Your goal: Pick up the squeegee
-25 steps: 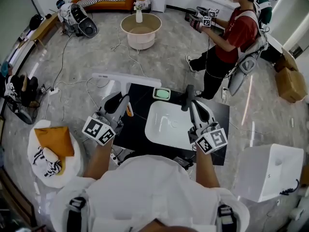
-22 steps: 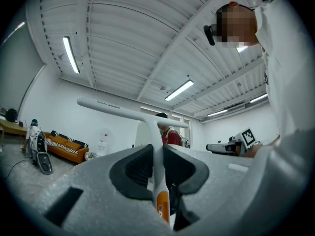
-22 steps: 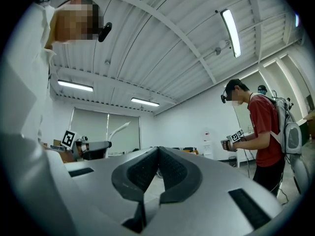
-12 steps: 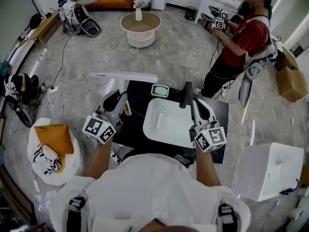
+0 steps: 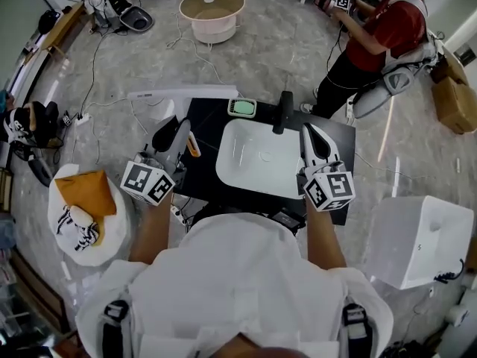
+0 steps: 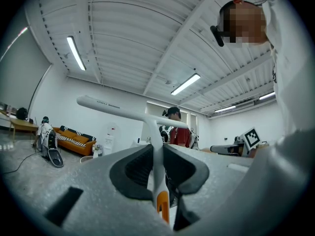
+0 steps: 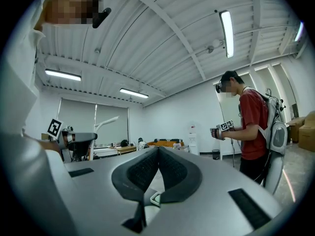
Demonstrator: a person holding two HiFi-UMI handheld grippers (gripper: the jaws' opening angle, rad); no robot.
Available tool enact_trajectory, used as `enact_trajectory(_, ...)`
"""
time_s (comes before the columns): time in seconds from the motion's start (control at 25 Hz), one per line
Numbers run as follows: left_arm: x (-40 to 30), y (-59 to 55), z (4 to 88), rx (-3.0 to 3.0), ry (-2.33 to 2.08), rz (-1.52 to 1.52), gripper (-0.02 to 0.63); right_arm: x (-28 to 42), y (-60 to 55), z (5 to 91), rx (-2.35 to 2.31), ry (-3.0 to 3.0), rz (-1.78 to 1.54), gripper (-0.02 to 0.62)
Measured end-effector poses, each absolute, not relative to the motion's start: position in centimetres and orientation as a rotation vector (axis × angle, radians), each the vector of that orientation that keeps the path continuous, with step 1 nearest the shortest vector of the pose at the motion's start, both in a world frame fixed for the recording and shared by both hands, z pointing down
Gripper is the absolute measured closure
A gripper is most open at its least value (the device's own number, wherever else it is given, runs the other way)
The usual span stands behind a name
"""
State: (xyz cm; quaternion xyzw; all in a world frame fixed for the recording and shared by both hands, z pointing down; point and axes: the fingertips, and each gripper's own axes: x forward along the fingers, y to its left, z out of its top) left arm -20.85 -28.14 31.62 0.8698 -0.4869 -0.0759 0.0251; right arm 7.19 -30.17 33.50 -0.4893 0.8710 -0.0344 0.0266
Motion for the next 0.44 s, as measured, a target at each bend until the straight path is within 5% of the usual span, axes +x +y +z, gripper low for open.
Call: enact_trajectory(0.44, -17.6, -27.7, 35.2, 2.606, -1.526, -0.238, 0.529, 10.7, -31.0, 36.5, -1.487, 2.710, -0.127, 0.581)
